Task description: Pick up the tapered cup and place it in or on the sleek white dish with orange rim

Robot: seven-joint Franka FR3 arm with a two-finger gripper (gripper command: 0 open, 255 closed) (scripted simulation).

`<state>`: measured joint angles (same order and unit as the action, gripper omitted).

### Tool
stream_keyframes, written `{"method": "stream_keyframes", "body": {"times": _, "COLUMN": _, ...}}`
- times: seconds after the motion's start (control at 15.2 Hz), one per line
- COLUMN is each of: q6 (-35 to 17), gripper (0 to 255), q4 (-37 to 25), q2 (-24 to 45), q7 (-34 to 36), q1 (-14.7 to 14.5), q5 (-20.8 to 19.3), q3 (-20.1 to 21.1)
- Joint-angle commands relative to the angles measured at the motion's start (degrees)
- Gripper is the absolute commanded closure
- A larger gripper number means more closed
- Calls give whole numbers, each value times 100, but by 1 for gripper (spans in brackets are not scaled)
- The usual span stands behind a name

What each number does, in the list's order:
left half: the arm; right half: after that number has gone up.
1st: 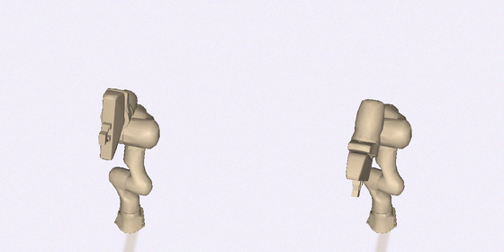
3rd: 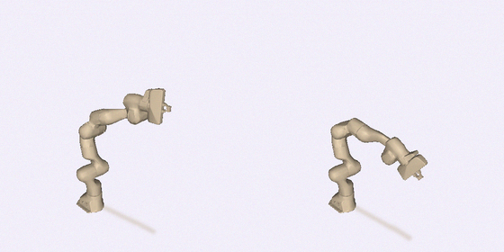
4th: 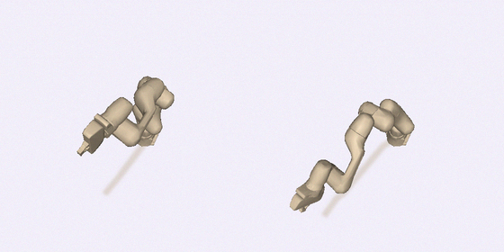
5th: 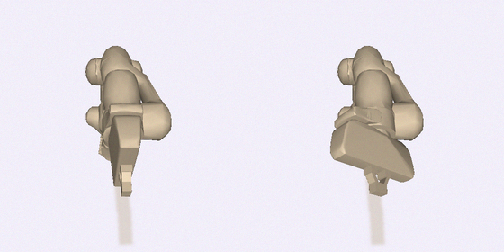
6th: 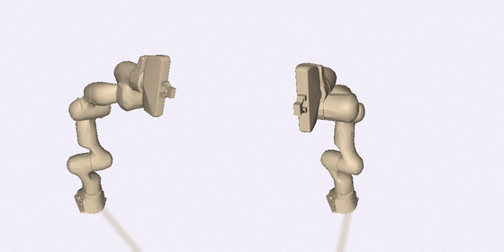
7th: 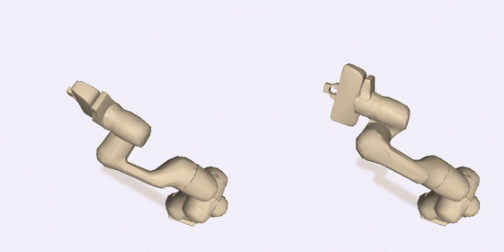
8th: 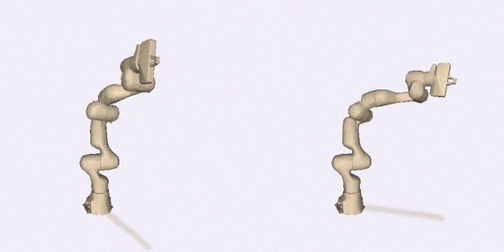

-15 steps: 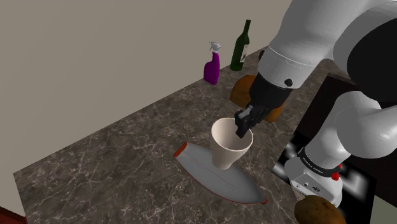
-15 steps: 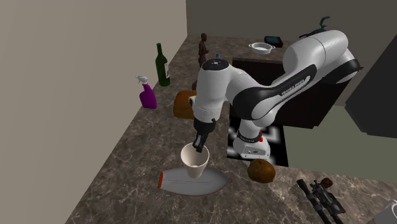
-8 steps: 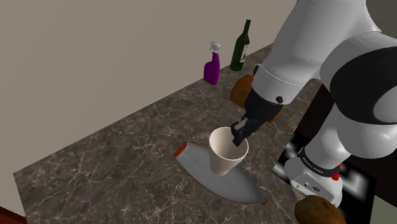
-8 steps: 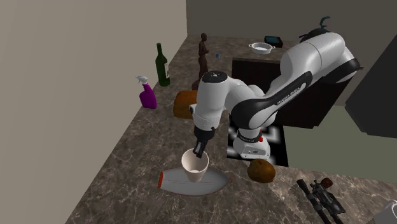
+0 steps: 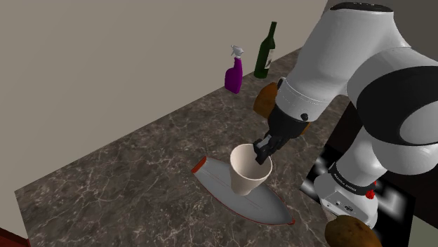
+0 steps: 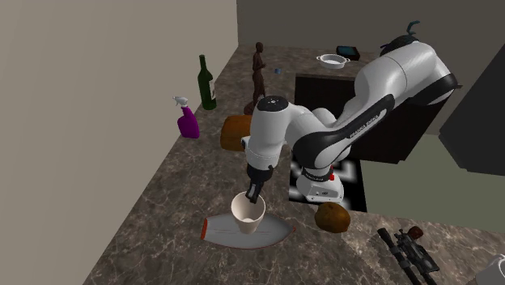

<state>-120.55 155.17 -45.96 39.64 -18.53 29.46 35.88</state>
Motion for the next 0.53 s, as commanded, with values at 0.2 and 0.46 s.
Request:
{"method": "stream_keyframes", "body": {"times": 0.2, "q6": -2, "gripper": 0, "q4": 0, "q2": 0, "q7": 0, "q1": 0, "q5": 1, "q3": 0}}
{"method": "stream_keyframes", "body": {"times": 0.46, "q6": -2, "gripper": 0, "q4": 0, "q2": 0, "q7": 0, "q1": 0, "q5": 1, "q3": 1}}
